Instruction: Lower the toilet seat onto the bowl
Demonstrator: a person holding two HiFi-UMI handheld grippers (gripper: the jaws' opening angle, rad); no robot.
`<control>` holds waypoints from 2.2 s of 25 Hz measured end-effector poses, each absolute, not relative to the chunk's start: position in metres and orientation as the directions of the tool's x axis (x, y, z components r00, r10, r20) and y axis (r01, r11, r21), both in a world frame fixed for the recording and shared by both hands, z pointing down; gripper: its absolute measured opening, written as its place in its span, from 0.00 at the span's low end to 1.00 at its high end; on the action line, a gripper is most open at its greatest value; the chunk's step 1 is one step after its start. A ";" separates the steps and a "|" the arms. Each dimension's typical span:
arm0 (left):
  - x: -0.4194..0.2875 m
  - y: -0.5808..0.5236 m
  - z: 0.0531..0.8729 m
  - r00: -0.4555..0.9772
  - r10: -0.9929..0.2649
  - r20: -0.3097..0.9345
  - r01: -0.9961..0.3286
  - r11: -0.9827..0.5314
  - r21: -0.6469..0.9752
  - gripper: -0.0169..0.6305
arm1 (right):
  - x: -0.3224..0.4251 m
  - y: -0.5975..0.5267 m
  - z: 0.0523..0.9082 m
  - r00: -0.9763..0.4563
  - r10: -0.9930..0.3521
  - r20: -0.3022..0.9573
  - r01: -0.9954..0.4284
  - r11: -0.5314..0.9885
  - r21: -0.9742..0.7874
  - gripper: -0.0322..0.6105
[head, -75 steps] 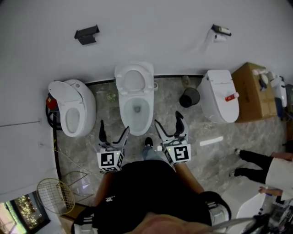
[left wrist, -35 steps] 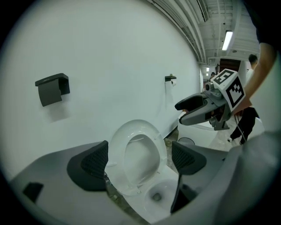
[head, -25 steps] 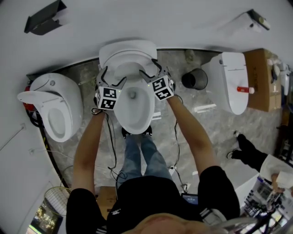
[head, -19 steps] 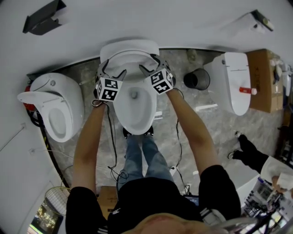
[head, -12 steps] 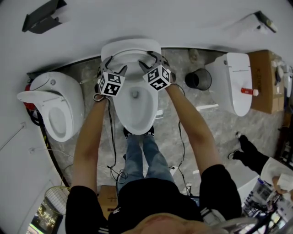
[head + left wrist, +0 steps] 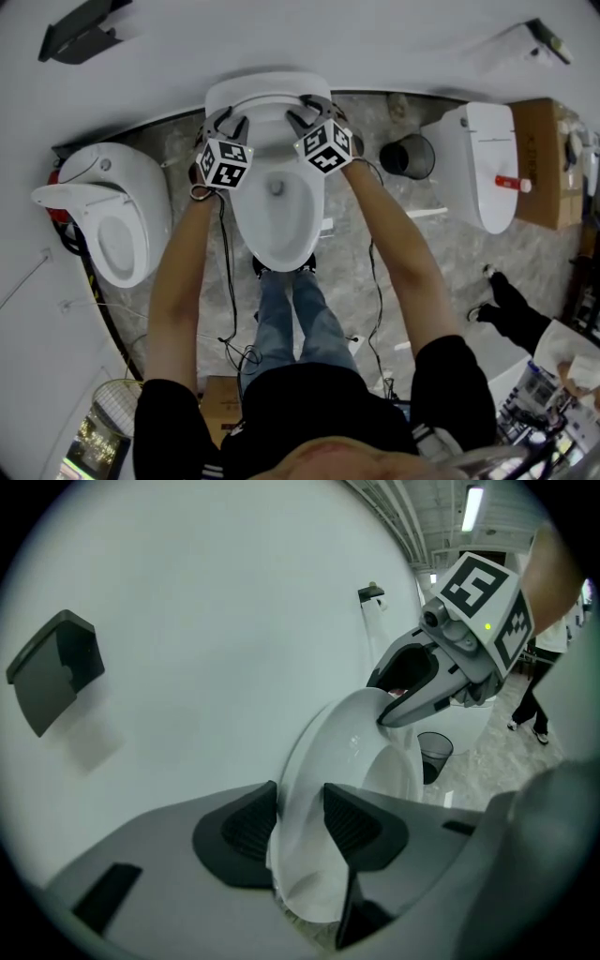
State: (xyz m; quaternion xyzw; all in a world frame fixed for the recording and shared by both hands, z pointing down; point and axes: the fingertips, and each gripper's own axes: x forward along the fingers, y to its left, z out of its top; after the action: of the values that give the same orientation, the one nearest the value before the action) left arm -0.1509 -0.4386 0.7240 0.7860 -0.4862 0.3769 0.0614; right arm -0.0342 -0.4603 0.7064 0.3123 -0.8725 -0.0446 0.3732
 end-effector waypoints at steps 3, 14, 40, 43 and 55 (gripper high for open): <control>-0.150 -0.435 0.723 0.237 -0.715 0.658 -0.801 -0.527 -0.284 0.27 | -0.033 -0.457 0.705 -0.522 -0.574 0.631 -0.508 0.804 0.310 0.32; -0.143 -0.394 0.714 0.269 -0.714 0.647 -0.788 -0.549 -0.279 0.26 | -0.025 -0.415 0.694 -0.543 -0.575 0.612 -0.486 0.810 0.329 0.30; -0.122 -0.254 0.721 0.316 -0.662 0.680 -0.727 -0.630 -0.275 0.26 | -0.007 -0.273 0.695 -0.616 -0.526 0.586 -0.410 0.850 0.332 0.27; -0.120 -0.237 0.726 0.327 -0.652 0.685 -0.722 -0.640 -0.264 0.26 | -0.004 -0.256 0.699 -0.618 -0.517 0.592 -0.403 0.855 0.326 0.27; -0.113 -0.170 0.751 0.343 -0.594 0.728 -0.687 -0.687 -0.238 0.27 | 0.002 -0.185 0.727 -0.619 -0.456 0.639 -0.326 0.890 0.319 0.28</control>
State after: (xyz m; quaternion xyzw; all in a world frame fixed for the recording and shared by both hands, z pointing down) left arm -0.1134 -0.1696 0.7513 0.8175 -0.3916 0.4186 0.0552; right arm 0.0025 -0.1854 0.7273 0.2182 -0.8957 -0.0858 0.3778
